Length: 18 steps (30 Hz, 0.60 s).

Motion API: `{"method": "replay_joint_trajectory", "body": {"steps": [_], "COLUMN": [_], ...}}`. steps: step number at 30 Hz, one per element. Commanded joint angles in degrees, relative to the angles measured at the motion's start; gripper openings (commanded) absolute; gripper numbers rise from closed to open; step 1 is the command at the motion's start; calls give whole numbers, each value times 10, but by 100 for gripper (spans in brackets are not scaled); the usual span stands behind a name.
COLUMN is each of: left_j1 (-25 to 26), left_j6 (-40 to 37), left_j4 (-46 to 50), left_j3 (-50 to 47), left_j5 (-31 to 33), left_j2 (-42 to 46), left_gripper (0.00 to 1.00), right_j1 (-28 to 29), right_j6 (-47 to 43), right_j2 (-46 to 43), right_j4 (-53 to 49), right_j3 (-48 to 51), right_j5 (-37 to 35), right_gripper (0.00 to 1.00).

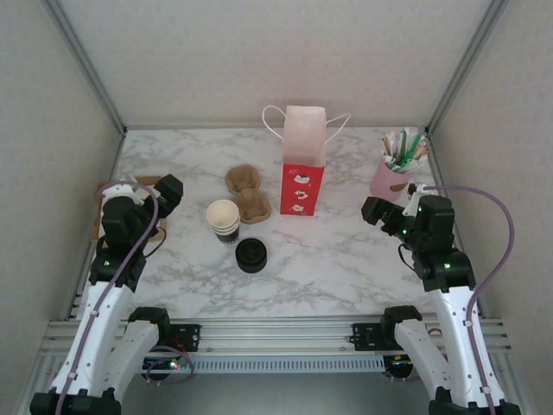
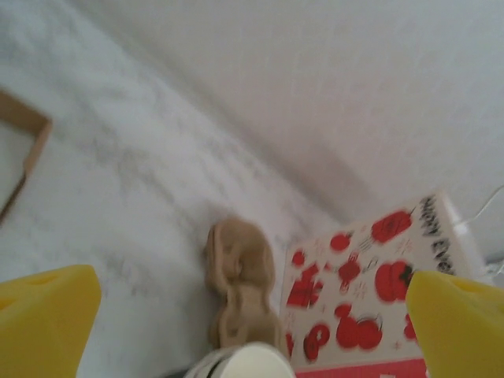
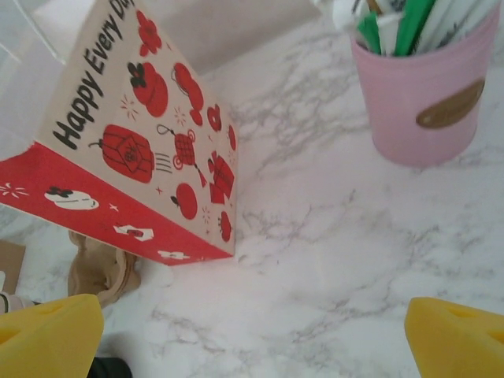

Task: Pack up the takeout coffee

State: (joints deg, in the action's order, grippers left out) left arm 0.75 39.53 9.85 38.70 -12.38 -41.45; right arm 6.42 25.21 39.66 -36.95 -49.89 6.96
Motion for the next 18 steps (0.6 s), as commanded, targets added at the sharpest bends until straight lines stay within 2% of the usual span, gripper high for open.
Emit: {"method": "replay_joint_trajectory", "body": {"steps": [1,4,6,9,11,15,18], "left_j1": [1,7,8,17,42,97,120], "left_j6": [27,9,-17,-55,-60,-62,-71], "left_j4": [61,68,123,201,218,258,270], "left_j3": [13,9,37,87,97,117,122], "left_j5": [-95,-96,-74,-80,-71,-3,7], "left_j2": [-28,-12,-16,-50,-53,-58,-68], "left_gripper": [100,100,100,96,92,85,82], "right_j1": [3,3,3,4,3,4,14], "right_j6": [59,69,76,61,57,56,56], "right_j2": [9,11,3,-10,-11,-1,14], "right_j4": [-30,-23,-5,23,39,83,102], "right_j3": [6,18,36,64,81,108,118], "right_j5": [-6,9,20,56,80,144,176], "right_gripper": [99,99,99,99,99,99,99]}}
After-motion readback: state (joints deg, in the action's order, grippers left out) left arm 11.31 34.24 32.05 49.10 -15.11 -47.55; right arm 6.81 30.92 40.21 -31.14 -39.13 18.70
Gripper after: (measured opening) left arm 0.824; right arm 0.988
